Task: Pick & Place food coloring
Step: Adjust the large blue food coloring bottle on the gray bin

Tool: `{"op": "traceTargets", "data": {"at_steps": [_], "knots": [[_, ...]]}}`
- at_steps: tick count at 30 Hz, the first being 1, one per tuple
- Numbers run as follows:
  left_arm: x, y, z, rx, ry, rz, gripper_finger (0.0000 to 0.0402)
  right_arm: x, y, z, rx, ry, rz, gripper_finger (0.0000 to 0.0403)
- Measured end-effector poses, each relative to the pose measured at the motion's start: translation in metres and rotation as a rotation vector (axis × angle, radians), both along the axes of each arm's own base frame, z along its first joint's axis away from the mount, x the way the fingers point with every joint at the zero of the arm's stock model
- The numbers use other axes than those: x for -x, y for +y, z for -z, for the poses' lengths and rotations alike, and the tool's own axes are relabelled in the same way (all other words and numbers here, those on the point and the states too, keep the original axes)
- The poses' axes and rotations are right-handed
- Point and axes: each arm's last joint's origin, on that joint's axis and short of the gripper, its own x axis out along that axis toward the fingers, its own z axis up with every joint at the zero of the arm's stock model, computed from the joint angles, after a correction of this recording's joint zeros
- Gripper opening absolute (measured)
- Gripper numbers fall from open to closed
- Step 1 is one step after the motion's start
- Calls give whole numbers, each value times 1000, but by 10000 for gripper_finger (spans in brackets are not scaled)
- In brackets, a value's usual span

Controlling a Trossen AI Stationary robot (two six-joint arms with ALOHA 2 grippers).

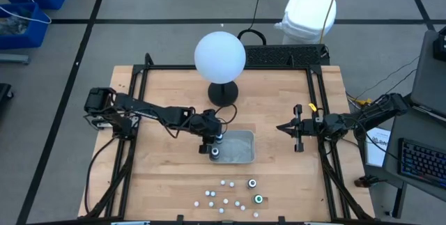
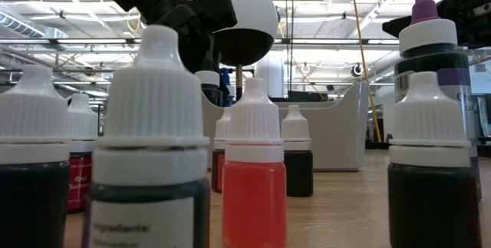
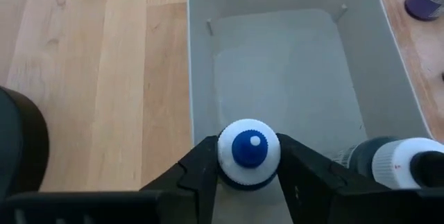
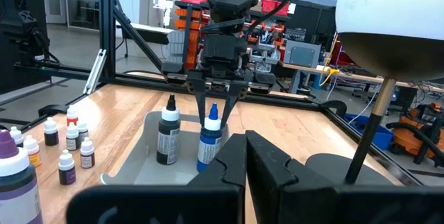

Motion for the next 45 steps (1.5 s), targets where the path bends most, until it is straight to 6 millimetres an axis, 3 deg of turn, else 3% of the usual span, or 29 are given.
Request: {"op": "traceTargets", "data": {"at_steps": [7,13,21,45], "knots": [[0,-2,0,9,5,-4,122,0,0,0,0,0,0,0],[4,-4,-1,10,25,0,139,0,0,0,0,0,0,0],[8,-4,-4,15,40,-7,126,0,0,0,0,0,0,0],[9,-4,-3,29,54,-27,145,0,0,0,0,1,0,0]]}}
